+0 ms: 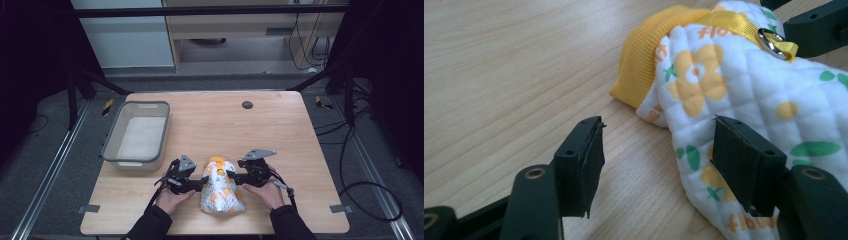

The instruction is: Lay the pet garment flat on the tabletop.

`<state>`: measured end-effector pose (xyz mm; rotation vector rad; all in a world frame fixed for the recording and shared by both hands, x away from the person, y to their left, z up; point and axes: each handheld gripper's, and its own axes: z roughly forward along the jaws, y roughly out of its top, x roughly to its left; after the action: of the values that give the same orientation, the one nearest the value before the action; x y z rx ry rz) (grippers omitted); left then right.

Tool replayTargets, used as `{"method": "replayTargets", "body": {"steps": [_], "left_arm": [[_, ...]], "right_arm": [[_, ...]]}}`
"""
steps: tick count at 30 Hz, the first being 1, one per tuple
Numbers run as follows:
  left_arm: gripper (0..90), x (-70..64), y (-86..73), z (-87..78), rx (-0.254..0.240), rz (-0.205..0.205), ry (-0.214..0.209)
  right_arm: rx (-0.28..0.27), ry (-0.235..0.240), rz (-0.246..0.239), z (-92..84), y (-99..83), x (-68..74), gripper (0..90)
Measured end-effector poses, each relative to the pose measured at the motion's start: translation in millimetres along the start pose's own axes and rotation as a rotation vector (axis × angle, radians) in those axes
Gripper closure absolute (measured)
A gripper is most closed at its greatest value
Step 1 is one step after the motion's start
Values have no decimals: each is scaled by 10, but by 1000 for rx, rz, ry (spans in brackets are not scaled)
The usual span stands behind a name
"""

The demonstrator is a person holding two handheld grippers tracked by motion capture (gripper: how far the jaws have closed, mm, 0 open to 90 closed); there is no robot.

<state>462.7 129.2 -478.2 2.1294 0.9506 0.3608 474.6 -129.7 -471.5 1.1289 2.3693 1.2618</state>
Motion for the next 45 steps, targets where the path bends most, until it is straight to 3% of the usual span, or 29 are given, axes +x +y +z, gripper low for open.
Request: {"method": "replayTargets", "body": {"steps": [8, 16, 19, 22, 27, 30, 35, 41, 43, 45], "left_arm": [[428, 9, -45, 71, 16, -19, -41], [649, -18, -59, 130, 37, -51, -121], [708, -28, -61, 158, 53, -55, -131], [803, -37, -61, 162, 57, -57, -140], [870, -51, -58, 142, 56, -47, -142], [875, -48, -51, 100, 39, -41, -142], [881, -46, -14, -113, -18, -27, -126], [881, -79, 89, -416, -107, 6, -101], [882, -96, 123, -498, -135, 13, -96], [882, -120, 149, -561, -159, 19, -90]], "right_arm": [[33, 51, 9, 52, -26, 5, 555], [65, 58, 8, 54, -28, -4, 768], [79, 60, 6, 57, -28, -2, 845], [81, 62, 2, 59, -25, 5, 877], [76, 63, 6, 45, -21, -1, 884], [71, 63, 5, 28, -16, 0, 885], [40, 70, 0, -81, -4, 8, 886], [-58, 77, -10, -317, 33, 39, 886], [-114, 80, -12, -422, 72, 56, 886], [-132, 79, -19, -449, 87, 67, 886]]}}
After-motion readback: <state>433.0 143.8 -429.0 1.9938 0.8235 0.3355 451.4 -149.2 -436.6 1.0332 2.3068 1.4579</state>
